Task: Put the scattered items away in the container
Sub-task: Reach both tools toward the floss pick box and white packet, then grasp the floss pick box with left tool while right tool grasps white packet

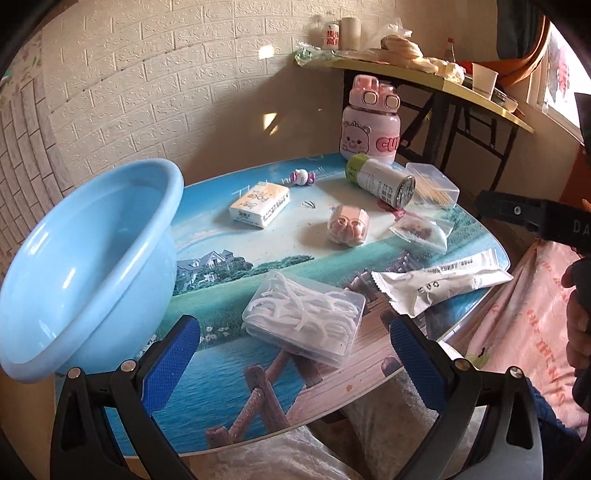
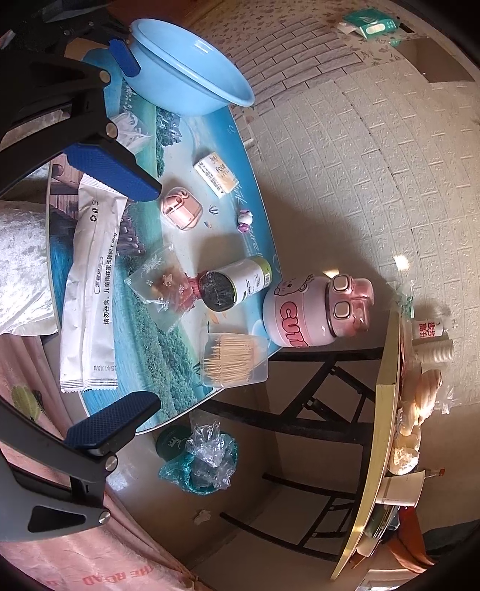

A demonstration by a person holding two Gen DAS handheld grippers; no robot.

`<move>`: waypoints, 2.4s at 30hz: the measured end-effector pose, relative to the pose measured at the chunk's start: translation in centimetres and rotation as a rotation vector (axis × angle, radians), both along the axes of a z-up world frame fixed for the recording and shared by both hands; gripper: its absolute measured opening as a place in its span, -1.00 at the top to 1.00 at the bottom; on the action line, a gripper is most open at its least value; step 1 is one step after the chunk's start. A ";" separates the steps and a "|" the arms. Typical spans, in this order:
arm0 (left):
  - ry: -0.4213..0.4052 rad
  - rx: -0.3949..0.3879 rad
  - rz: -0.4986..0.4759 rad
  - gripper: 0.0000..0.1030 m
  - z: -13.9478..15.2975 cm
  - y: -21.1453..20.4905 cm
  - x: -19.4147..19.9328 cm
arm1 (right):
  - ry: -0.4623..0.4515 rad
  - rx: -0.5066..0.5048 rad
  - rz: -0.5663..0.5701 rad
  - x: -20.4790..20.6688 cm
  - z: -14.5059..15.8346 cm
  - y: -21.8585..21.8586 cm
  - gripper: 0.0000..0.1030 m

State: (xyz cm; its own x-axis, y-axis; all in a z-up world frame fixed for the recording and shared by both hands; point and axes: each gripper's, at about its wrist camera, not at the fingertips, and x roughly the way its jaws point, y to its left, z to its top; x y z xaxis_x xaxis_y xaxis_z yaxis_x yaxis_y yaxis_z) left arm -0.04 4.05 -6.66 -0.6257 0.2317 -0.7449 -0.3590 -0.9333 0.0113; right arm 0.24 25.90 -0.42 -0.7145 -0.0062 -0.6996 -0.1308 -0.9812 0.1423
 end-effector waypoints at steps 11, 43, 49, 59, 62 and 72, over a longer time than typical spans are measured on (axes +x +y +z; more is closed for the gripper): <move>-0.010 -0.025 -0.136 -1.00 -1.9 0.3 -1.3 | -0.016 0.079 0.208 0.5 -0.5 -0.7 -1.00; -0.043 0.019 -0.228 -1.00 -4.7 0.9 -4.2 | -0.212 0.112 0.666 -2.1 -6.8 -2.1 -0.53; -0.017 0.030 -0.222 -0.86 -4.7 0.7 -3.9 | -0.184 0.141 0.658 -2.1 -6.7 -1.9 -0.29; -0.006 0.039 -0.224 -0.61 -4.5 0.2 -3.5 | -0.152 0.189 0.651 -2.1 -6.8 -2.8 -0.29; -0.004 0.045 -0.217 -0.61 -4.5 0.2 -3.3 | -0.132 0.195 0.663 -1.6 -6.7 -3.0 -0.19; -0.003 0.068 -0.170 -0.60 -4.4 -0.1 -3.0 | -0.085 0.081 0.633 -0.9 -6.2 -1.9 0.69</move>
State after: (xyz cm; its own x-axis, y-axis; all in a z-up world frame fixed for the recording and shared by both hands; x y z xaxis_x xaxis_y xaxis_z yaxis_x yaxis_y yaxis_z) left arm -3.07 3.96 -11.02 -0.5708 0.3839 -0.7258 -0.5116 -0.8577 -0.0513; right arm -0.70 23.97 -6.60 -0.5319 -0.3529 -0.7698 0.4695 -0.8794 0.0787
